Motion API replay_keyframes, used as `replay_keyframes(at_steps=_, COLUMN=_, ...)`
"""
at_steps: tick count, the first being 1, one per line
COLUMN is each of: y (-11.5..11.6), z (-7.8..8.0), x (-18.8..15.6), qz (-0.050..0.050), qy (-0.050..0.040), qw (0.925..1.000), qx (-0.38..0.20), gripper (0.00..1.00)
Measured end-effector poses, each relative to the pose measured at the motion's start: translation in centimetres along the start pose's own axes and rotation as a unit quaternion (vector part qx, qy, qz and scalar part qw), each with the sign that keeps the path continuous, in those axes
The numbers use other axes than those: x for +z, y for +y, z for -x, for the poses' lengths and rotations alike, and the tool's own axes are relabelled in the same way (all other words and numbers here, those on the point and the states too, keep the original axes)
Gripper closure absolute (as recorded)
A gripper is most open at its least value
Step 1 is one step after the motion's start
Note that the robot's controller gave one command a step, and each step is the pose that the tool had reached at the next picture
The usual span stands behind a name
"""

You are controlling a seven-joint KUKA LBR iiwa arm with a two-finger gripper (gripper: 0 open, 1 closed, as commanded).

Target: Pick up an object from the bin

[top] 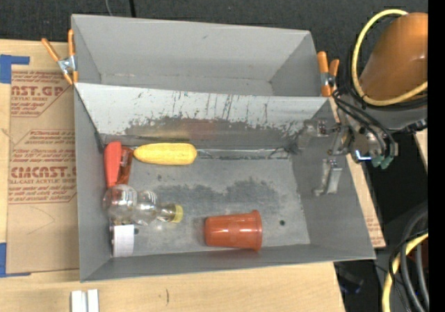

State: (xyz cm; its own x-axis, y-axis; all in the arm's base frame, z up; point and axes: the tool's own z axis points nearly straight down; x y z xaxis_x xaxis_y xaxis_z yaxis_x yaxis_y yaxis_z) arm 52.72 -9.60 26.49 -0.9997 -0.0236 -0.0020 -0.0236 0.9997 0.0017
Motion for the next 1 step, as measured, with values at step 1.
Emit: replay_keyframes(at_steps=1, y=3.32, z=-1.83, x=-2.57, qz=-0.002, qy=0.0011, qw=1.0, qx=-0.005, gripper=0.0)
